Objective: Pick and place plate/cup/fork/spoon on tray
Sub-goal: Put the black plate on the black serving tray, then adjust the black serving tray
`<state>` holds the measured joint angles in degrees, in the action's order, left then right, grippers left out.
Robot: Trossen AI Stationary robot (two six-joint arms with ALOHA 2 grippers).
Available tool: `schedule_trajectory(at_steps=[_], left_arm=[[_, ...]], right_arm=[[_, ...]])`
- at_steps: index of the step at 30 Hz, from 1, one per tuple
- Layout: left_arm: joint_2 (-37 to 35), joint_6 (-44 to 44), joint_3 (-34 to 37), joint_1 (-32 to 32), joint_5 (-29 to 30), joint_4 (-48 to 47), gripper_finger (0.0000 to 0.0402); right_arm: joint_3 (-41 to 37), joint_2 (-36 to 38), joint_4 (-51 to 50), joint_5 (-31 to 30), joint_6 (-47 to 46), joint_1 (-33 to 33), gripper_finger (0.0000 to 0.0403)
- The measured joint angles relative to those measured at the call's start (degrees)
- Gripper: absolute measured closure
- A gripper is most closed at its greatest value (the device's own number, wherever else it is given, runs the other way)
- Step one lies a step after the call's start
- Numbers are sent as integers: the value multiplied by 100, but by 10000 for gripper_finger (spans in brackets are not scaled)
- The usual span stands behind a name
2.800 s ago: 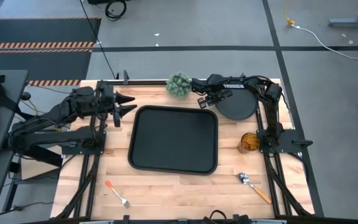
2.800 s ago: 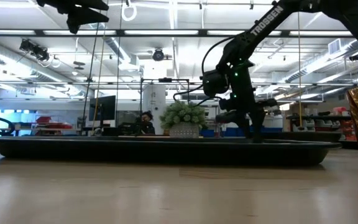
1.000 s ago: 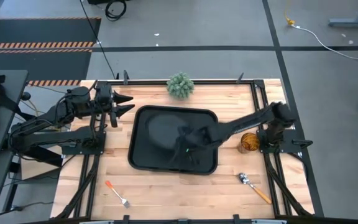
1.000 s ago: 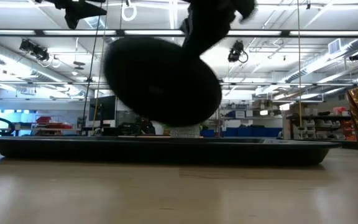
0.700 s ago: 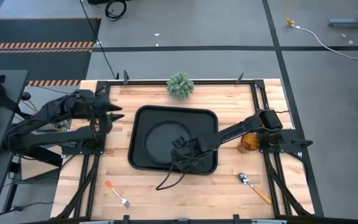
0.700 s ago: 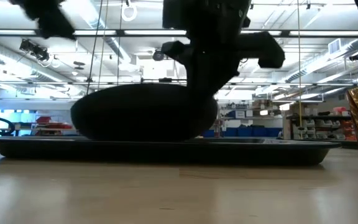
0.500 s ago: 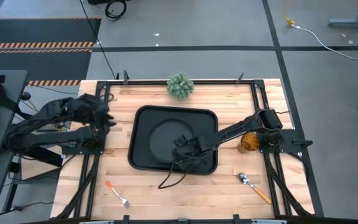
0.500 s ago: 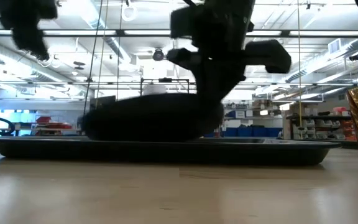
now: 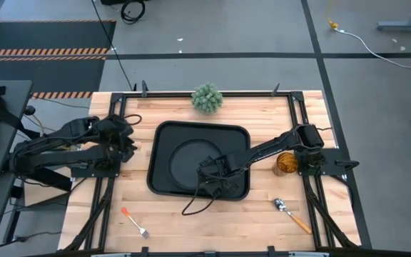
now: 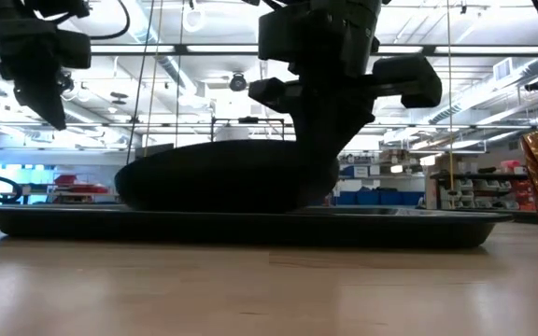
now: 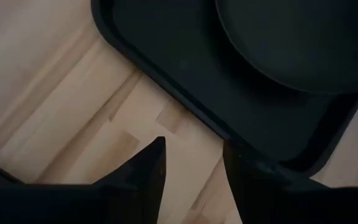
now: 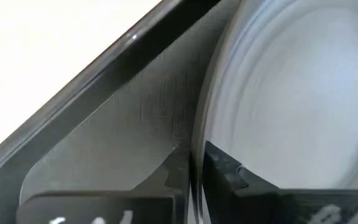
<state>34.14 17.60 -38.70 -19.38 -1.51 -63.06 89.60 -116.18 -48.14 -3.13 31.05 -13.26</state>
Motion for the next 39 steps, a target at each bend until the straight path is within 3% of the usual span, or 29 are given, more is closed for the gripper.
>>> schedule_trajectory(at_steps=[8,11,14,17,24,31,39], left_arm=[[826,41,2,162,-316,-1,237],[1172,-155,2,340,-314,10,237],[1396,-170,2,535,-314,56,237],[1506,-152,2,727,-314,126,237],[1522,120,2,1105,-312,226,237],[1521,416,0,1401,-320,268,237],[1520,888,2,1874,-327,573,237]], right_arm=[[158,92,-511,-31,-408,-46,289],[370,197,-858,36,-1351,-85,256],[376,255,-1136,485,-2453,-146,234],[116,267,-1155,745,-3070,-307,231],[-652,262,-1010,759,-3424,-674,246],[-1175,293,-980,737,-3211,-816,248],[-1326,250,-1923,622,-2768,-815,248]])
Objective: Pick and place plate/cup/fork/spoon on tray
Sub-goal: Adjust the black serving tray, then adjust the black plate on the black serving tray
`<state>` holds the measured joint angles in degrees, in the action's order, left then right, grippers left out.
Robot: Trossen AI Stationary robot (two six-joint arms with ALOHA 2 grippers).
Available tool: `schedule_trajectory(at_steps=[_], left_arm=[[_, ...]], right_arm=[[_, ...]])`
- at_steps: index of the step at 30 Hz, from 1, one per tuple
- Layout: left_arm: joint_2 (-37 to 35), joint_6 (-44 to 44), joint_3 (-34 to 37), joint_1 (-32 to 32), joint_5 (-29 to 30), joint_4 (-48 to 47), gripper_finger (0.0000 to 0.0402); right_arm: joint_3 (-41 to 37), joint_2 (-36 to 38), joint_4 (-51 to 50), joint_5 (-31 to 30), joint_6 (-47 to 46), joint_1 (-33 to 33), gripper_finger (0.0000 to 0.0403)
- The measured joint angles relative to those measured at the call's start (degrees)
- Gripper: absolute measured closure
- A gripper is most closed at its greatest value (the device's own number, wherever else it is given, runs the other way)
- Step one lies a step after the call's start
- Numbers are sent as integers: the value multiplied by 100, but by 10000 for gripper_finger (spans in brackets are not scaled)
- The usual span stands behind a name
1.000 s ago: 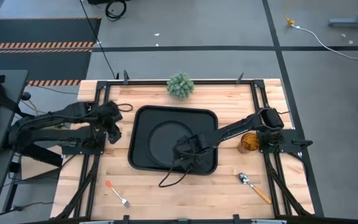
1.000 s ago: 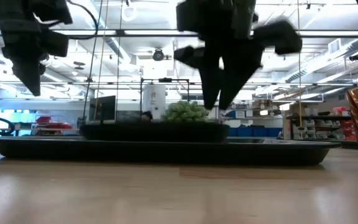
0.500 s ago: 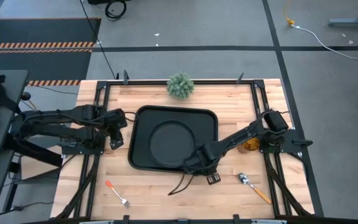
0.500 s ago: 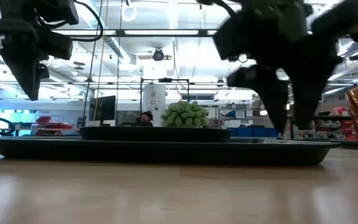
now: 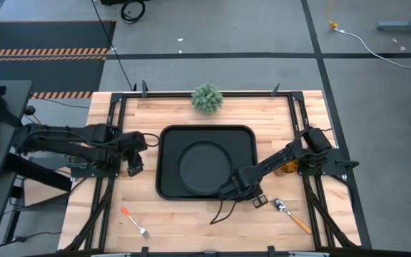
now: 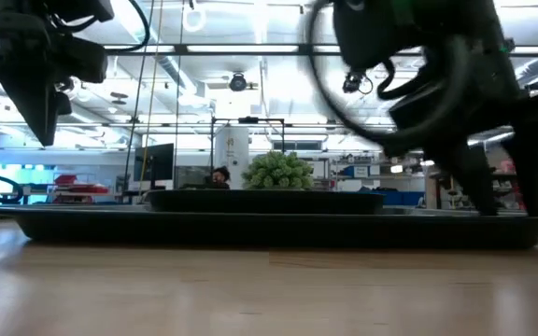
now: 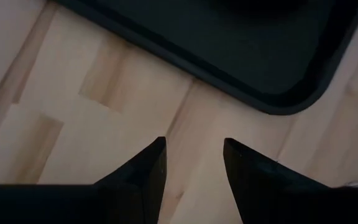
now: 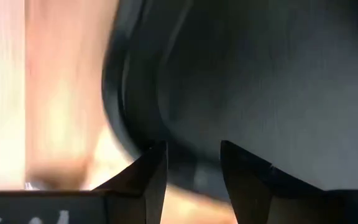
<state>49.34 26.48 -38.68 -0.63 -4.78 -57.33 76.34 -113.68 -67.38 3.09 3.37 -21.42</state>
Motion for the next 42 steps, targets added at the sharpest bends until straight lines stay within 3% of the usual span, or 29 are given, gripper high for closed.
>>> schedule_trajectory(at_steps=[5,9,17,23,27,37,42], left_arm=[[0,49,0,239,3,209,237],[0,149,0,319,50,269,237],[0,149,0,327,298,660,237],[0,74,-2,324,815,2080,237],[0,-124,-2,324,820,2625,237],[0,-214,-2,262,967,2646,237],[-2,-357,-2,133,975,2961,237]], right_arm=[[0,101,-742,-504,414,65,248],[6,517,-441,-609,169,326,248],[15,955,2393,-637,-949,1143,248],[24,354,4027,-649,-1120,1553,248],[17,41,4171,-607,-1373,1659,248],[15,28,3178,-633,-1061,1799,248],[15,28,3173,-642,-969,1956,248]])
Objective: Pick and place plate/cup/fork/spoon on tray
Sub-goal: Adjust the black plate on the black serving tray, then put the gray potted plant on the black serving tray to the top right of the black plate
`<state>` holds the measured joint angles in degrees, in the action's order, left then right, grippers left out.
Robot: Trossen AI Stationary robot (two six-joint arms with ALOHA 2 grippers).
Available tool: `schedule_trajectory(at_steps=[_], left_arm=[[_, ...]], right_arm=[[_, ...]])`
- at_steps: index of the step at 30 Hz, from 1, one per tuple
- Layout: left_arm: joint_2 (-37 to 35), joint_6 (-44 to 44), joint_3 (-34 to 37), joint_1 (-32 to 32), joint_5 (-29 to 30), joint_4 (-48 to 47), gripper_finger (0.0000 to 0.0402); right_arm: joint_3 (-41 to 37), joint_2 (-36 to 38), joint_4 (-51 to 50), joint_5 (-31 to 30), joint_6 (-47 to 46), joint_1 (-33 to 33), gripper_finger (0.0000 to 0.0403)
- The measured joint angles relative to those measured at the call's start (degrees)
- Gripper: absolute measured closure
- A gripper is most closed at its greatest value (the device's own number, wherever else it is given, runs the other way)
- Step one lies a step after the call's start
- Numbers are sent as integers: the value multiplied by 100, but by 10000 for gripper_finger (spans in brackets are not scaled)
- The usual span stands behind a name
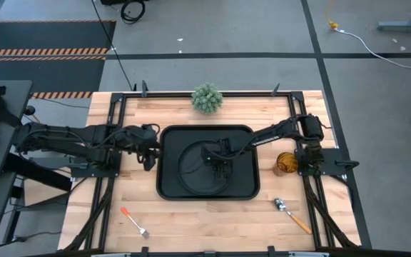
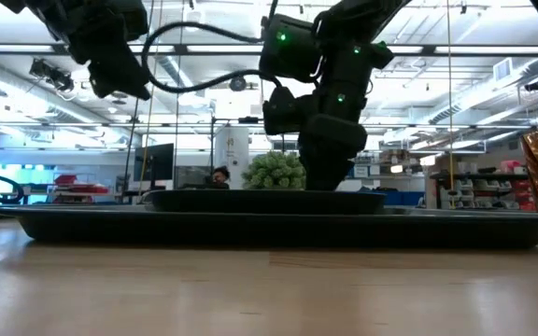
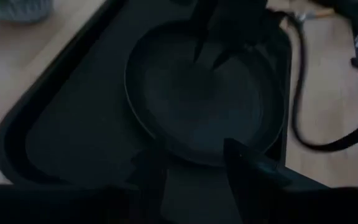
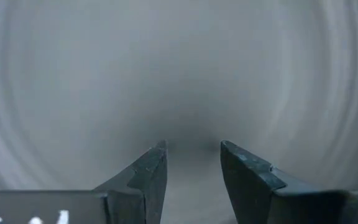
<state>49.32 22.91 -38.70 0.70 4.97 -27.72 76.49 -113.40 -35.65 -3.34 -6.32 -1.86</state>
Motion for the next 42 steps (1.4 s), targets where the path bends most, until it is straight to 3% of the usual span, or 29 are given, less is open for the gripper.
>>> schedule_trajectory(at_steps=[22,27,30,35,42], left_arm=[[-1092,-106,1,145,-8,-287,237],[-1235,-88,2,145,77,-390,237],[-1240,-167,0,125,391,-294,237],[-1187,-320,0,-61,866,82,237],[-1179,-689,2,-677,1085,380,237]], right_arm=[[27,12,-692,-307,199,1026,248],[549,13,-1053,-366,196,1024,248],[1112,13,-1253,-735,-79,1049,244],[2178,15,-1380,-1078,-169,1506,208],[3197,26,-1386,-1025,209,2473,107]])
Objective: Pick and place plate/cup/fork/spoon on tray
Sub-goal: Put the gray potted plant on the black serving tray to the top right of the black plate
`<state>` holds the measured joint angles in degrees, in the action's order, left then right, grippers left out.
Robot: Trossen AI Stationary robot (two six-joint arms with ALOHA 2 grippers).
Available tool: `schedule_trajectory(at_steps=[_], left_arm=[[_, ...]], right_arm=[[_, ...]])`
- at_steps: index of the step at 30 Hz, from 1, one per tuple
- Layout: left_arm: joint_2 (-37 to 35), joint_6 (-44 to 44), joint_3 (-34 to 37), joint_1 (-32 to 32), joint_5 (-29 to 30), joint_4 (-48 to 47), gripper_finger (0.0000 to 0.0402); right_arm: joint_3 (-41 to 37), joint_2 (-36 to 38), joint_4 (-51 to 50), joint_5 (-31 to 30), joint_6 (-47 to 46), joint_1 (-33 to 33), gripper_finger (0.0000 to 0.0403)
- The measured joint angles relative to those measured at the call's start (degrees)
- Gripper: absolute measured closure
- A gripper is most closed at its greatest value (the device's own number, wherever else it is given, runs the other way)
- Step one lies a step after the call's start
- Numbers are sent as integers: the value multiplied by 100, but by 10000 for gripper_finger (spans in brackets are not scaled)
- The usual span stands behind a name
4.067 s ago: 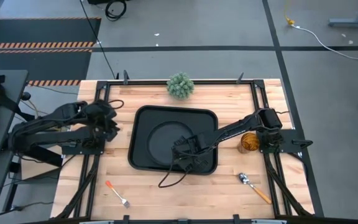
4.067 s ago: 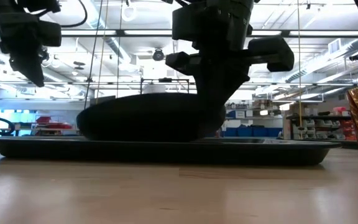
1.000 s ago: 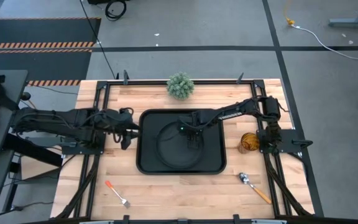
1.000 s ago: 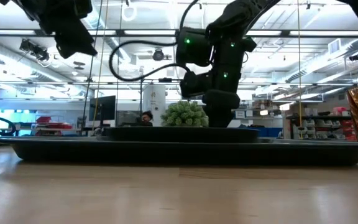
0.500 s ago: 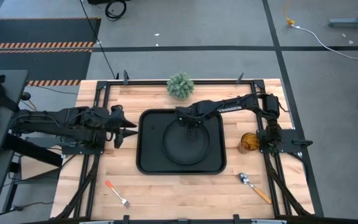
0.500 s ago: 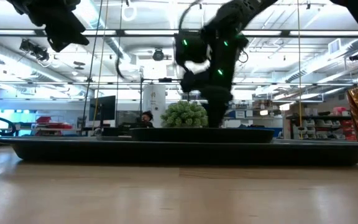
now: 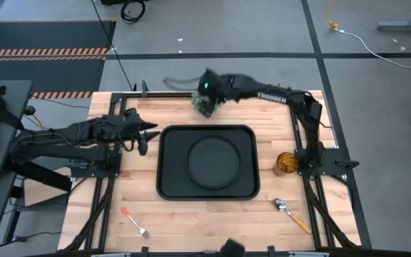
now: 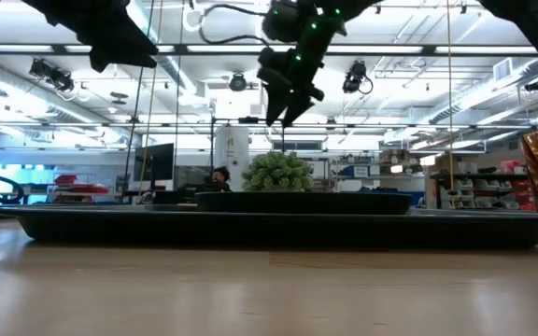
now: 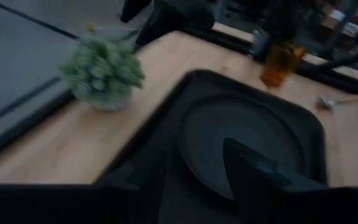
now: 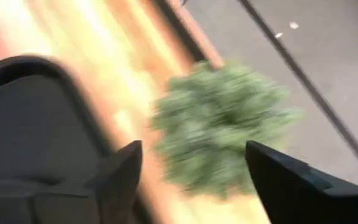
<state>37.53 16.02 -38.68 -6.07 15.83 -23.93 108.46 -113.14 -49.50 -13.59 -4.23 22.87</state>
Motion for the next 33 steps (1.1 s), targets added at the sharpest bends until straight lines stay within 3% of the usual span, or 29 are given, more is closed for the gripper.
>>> schedule_trajectory(at_steps=[3,6,10,13,23,27,33], left_arm=[[-1,-173,0,-385,10,317,237],[50,-465,0,-775,-64,846,237],[217,-728,-2,-1320,-781,1565,239],[448,-595,-7,-1675,-1269,1864,247],[1264,-556,0,-2629,-1791,2787,269],[1425,-321,-7,-3035,-2081,3316,274],[1435,-510,-274,-3533,-2071,3007,318]], right_arm=[[42,-3,141,395,679,414,71],[-12,-47,285,1075,1450,746,59],[-153,-263,318,1541,1999,1073,68],[-155,-472,230,1649,2233,1243,84],[-153,-860,433,2022,2553,1286,140],[-150,-926,496,2129,2664,1289,182],[-150,-956,542,2164,3207,1290,267]])
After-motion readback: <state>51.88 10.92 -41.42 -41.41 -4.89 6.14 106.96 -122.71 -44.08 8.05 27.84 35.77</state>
